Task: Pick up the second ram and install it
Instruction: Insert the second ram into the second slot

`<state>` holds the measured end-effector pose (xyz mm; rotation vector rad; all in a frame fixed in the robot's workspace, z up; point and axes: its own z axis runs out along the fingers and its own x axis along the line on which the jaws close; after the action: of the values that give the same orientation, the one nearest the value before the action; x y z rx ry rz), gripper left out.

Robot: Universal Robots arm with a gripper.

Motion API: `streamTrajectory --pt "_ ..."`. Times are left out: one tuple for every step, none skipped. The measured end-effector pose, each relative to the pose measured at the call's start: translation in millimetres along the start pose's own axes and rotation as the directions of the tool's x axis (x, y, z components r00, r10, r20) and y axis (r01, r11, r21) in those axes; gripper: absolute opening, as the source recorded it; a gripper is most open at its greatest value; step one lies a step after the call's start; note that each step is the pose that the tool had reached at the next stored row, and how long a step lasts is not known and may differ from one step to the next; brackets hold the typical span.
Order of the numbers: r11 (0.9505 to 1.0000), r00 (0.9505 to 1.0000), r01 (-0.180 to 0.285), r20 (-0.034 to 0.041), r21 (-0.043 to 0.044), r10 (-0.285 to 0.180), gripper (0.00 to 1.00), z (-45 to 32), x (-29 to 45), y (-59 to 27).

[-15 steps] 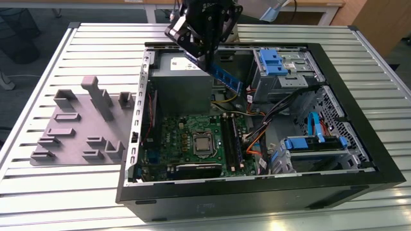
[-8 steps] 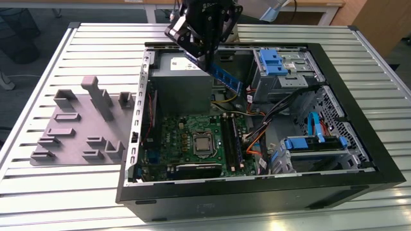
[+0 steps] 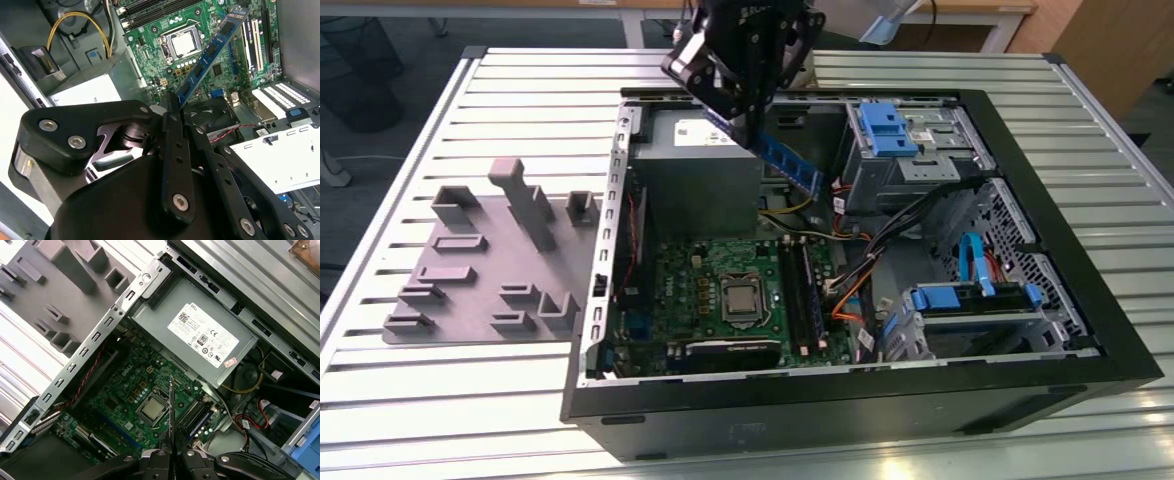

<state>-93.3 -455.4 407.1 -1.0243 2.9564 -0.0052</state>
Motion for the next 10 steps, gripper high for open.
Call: streamTrajectory --pt "1.0 1.0 -0.006 0.0 0.0 0.006 0.14 0.0 0.0 0.0" --pt "0.9999 0.9999 -0.014 -0.0001 0.0002 0.014 0.14 0.0 0.0 0.0" --pt "0.9998 0.9998 -0.022 -0.0002 0.0003 0.022 0.14 0.0 0.0 0.0" --pt "0.9995 0.9995 -0.03 -0.0002 0.0003 0.03 0.14 0.1 0.0 0.0" --pt "0.9993 0.9993 -0.039 -0.0003 0.0004 0.039 0.14 0.1 0.0 0.0" --pt "0.9989 0.9989 -0.047 -0.0004 0.0005 0.047 0.14 0.1 0.0 0.0" --pt "0.9985 0.9985 -0.055 -0.0004 0.0006 0.055 0.14 0.1 0.0 0.0" --pt "0.998 0.998 -0.063 -0.0005 0.0007 0.063 0.14 0.1 0.0 0.0" --pt "0.9974 0.9974 -0.072 -0.0005 0.0008 0.072 0.14 0.1 0.0 0.0" --pt "0.9967 0.9967 -0.081 -0.0006 0.0009 0.081 0.14 0.1 0.0 0.0"
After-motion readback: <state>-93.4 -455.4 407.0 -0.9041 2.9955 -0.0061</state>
